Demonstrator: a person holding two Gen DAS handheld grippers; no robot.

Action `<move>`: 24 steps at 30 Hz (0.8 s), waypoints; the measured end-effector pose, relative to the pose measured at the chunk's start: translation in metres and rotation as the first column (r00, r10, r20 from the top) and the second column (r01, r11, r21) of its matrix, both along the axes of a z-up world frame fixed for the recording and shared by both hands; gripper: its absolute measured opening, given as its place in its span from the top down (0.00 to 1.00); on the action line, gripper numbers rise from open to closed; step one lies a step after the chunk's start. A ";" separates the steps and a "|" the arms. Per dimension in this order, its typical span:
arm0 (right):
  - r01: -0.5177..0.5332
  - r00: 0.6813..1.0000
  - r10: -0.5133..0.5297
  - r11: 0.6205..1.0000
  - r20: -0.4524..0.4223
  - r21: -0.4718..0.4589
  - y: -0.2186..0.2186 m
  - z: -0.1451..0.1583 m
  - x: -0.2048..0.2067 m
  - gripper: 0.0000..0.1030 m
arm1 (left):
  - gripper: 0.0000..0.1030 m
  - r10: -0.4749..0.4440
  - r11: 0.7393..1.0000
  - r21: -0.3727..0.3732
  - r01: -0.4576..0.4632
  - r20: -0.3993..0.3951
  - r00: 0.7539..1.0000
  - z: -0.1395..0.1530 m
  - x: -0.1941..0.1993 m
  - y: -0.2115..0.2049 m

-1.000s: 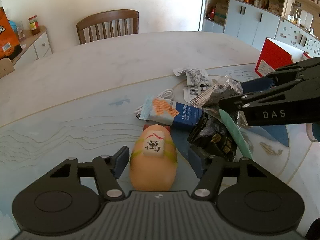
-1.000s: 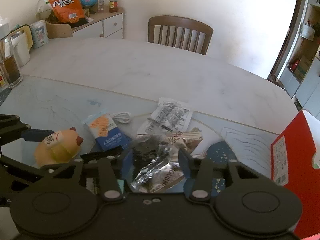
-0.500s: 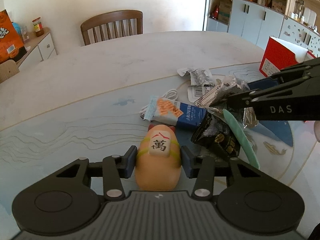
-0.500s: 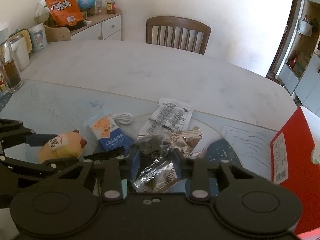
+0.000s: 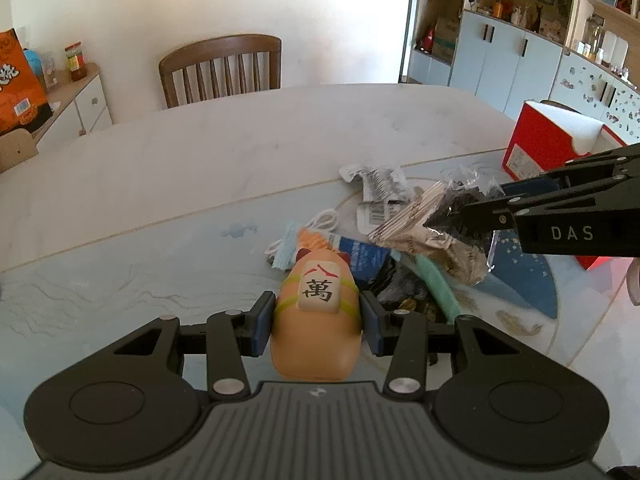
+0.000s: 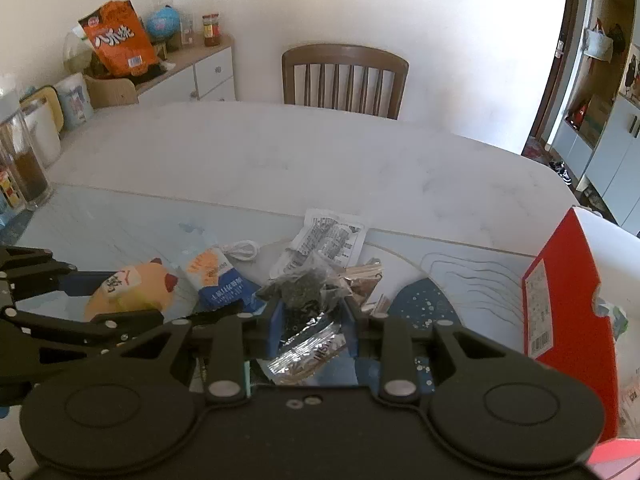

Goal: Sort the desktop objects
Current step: 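Carry the orange toy and seaweed pack over the red shoebox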

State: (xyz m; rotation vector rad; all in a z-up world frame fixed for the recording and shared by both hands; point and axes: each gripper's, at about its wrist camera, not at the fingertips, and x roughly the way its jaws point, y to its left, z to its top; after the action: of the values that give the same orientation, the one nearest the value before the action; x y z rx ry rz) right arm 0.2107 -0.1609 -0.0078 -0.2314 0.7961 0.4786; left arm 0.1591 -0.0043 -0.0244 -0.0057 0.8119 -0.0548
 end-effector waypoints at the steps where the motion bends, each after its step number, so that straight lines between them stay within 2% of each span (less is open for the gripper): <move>1: 0.002 1.000 -0.002 1.000 0.000 0.005 -0.002 0.002 -0.001 0.71 | 0.57 -0.002 1.000 -0.001 0.002 0.001 1.000 0.002 0.000 -0.002; 24: 0.007 1.000 -0.008 0.995 0.003 0.103 -0.066 0.048 -0.022 0.71 | 0.57 -0.064 0.998 -0.025 0.065 0.042 0.997 0.057 0.001 -0.054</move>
State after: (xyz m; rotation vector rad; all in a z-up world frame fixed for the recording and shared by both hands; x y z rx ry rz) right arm 0.1890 -0.2267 0.0405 -0.1334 0.7659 0.5105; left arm 0.1603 -0.0586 0.0323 -0.0032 0.7703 -0.1262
